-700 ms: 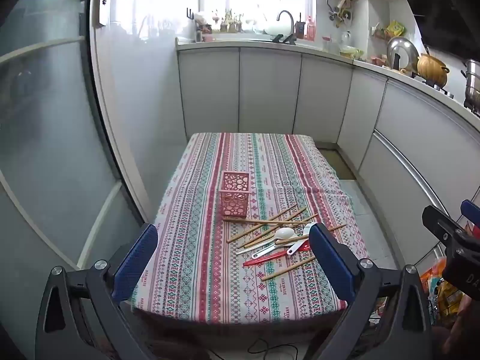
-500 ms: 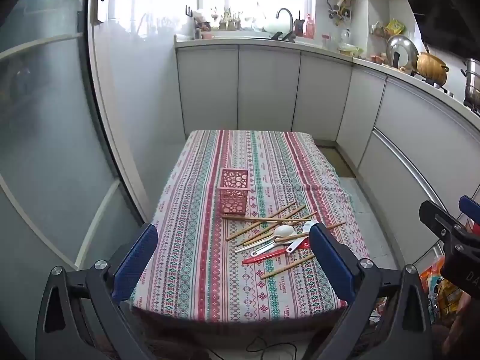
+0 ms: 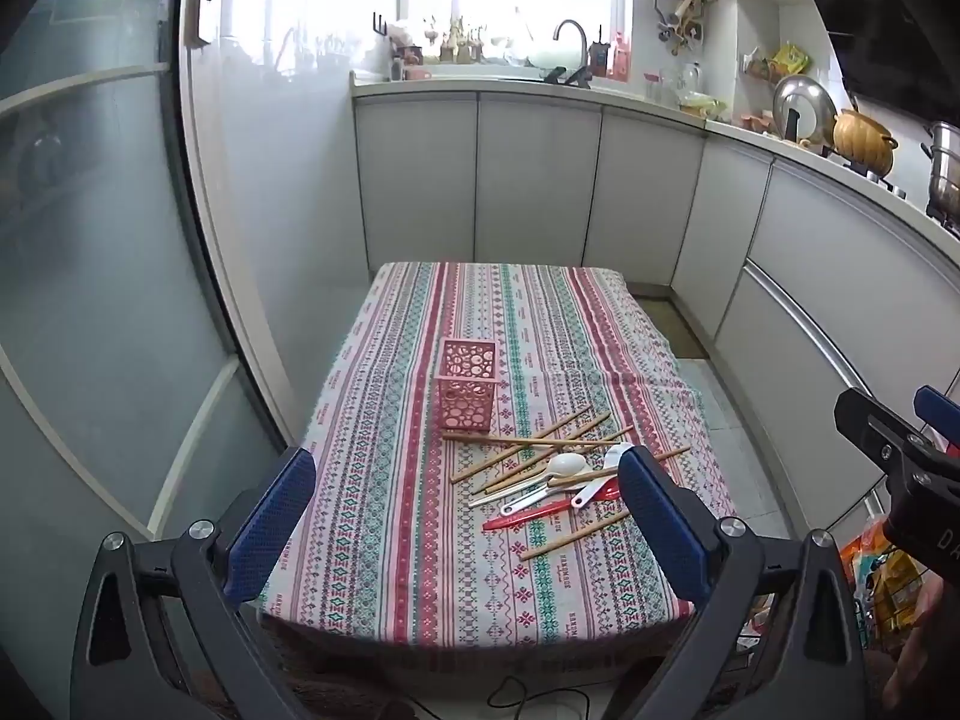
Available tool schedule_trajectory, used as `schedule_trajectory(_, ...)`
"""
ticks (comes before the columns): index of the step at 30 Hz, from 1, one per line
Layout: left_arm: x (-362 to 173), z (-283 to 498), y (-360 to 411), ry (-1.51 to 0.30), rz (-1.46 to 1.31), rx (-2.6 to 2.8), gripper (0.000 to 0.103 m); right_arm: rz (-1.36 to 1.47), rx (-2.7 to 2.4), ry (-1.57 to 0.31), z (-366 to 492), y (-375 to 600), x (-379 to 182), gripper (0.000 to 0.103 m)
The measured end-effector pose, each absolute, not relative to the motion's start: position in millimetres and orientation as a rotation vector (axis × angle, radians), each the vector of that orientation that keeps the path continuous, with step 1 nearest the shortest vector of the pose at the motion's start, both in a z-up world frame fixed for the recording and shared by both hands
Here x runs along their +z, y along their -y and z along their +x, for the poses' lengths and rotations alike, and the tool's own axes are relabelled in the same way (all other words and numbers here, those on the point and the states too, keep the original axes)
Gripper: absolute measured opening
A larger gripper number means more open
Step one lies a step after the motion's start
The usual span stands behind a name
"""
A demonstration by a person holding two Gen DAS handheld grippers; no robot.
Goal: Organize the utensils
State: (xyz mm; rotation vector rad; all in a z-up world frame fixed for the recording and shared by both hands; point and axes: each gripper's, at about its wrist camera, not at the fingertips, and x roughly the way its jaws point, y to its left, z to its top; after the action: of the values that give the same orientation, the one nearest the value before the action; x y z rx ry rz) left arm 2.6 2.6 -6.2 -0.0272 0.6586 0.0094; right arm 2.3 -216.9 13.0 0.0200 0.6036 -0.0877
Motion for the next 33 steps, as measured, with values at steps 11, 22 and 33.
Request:
schedule_trajectory(11, -2.8, 3.4, 2.0, -0.661, -0.027, 0.003, 0.102, 0.019, -0.088, -0.601, 2.6, 215.4, 11.8, 0.103)
schedule_trajectory(22, -4.1, 4.3, 0.8, -0.659, -0.031, -0.001, 0.102, 0.018, -0.084, -0.602, 3.4, 214.8, 12.4, 0.103)
schedule_trajectory(33, -4.5, 4.3, -0.9, -0.655, -0.034, -0.002, 0.102, 0.019, -0.084, -0.602, 3.5, 214.3, 12.0, 0.103)
